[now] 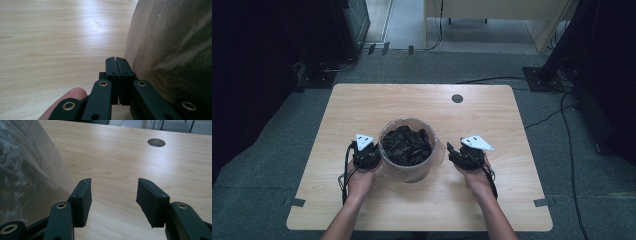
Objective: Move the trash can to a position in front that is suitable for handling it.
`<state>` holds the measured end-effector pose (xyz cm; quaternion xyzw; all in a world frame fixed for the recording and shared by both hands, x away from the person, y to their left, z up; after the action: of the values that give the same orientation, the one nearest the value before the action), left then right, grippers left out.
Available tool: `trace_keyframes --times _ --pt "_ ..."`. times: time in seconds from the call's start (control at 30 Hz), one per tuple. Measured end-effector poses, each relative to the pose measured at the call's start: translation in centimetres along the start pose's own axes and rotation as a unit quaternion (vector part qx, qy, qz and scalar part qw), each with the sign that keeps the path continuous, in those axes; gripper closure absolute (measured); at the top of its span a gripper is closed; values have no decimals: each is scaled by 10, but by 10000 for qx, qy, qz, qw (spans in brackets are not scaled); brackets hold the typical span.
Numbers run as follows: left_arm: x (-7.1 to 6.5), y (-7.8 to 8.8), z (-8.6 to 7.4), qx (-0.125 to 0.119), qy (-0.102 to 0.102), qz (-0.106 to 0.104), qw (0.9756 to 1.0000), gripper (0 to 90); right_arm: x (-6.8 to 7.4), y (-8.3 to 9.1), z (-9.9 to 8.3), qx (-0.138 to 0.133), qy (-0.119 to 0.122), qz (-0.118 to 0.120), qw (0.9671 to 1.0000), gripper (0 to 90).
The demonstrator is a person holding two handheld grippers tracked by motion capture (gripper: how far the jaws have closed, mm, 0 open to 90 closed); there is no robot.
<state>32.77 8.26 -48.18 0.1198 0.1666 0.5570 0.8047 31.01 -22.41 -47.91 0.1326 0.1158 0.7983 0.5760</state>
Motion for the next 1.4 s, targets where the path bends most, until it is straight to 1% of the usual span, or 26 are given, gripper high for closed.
trace_keyframes --times 0.07,0.1,0.13,0.23,0.27,0.3,0.33,0.37,0.4,0.47,0.5,0.53,0.57,0.6,0.63,0.67,0.73,0.83,0.97,1.03,1.13,1.2,1.23,1.27,1.3,1.4 --pt "-2 0 -1 10 -1 -5 10000 879 2 -4 1 17 18 -52 10000 461" --pt "-4 -1 -1 33 -12 -52 10000 868 5 -10 3 51 1 -27 10000 462" --pt "-4 -1 -1 33 -12 -52 10000 864 5 -10 3 51 1 -27 10000 462" --pt "-7 -1 -1 41 -1 -92 9999 864 11 -18 4 66 -54 -48 10000 500" --pt "-10 -2 -2 49 6 -119 9999 864 14 -21 4 48 -241 -40 9997 520" --pt "-12 -2 -2 55 2 -143 9999 866 16 -22 4 -11 -355 -20 9994 505" --pt "-12 -2 -2 55 2 -143 9999 866 16 -22 4 -11 -355 -20 9994 505" --pt "-15 -3 -3 60 -16 -151 9999 872 18 -23 4 -36 -470 -126 9988 517" --pt "-15 -3 -3 60 -16 -151 9999 878 18 -23 4 -36 -470 -126 9988 517" --pt "-16 -3 -3 79 47 -167 9998 885 16 -24 3 -90 -665 -13 9977 510" --pt "-17 -3 -3 81 62 -169 9998 893 16 -23 2 -73 -635 70 9979 525" --pt "-17 -3 -3 81 62 -169 9998 900 16 -23 2 -73 -635 70 9979 525" --pt "-18 -2 -3 81 16 -160 9998 900 16 -23 1 -59 -533 183 9984 563" --pt "-20 -2 -3 81 10 -166 9998 900 18 -22 -1 -30 -382 332 9987 628" --pt "-21 -1 -4 86 9 -191 9998 900 20 -21 -2 0 -275 359 9990 665" --pt "-23 0 -5 83 24 -223 9997 900 21 -20 -4 2 -221 338 9992 685" --pt "-27 2 -6 95 -36 -224 9997 900 20 -18 -5 29 -270 359 9990 721" --pt "-31 4 -7 109 -67 -239 9996 900 21 -13 -8 -27 -246 333 9991 787" --pt "-37 9 -10 124 -95 -281 9995 900 22 -2 -13 -67 -240 260 9994 810" --pt "-40 12 -12 127 -132 -320 9993 900 23 3 -15 -74 -228 246 9994 813" --pt "-43 17 -15 122 -111 -353 9992 900 24 11 -18 -64 -163 211 9996 821" --pt "-44 21 -17 107 -43 -373 9992 900 26 16 -19 -55 -98 189 9998 820" --pt "-44 22 -18 119 -61 -400 9991 900 27 19 -20 -61 -52 174 9998 809" --pt "-43 24 -18 117 -72 -418 9990 900 28 21 -21 -57 -27 164 9998 780" --pt "-42 26 -18 98 -70 -408 9991 900 27 23 -22 -59 -22 130 9999 723" --pt "-32 33 -18 10 42 -299 9995 783 27 30 -23 -125 44 56 9999 626"
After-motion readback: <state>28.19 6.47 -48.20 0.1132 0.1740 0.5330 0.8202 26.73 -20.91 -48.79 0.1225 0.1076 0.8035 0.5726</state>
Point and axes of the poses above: each handheld gripper's, and its own axes: y roughly backward along the jaws, z roughly out of its top, x roughly to its left, the point moved 2 cm from there along -y, roughly forward along the jaws, and after that the axes turned 9 degrees about -x, right-handed, at the moved point
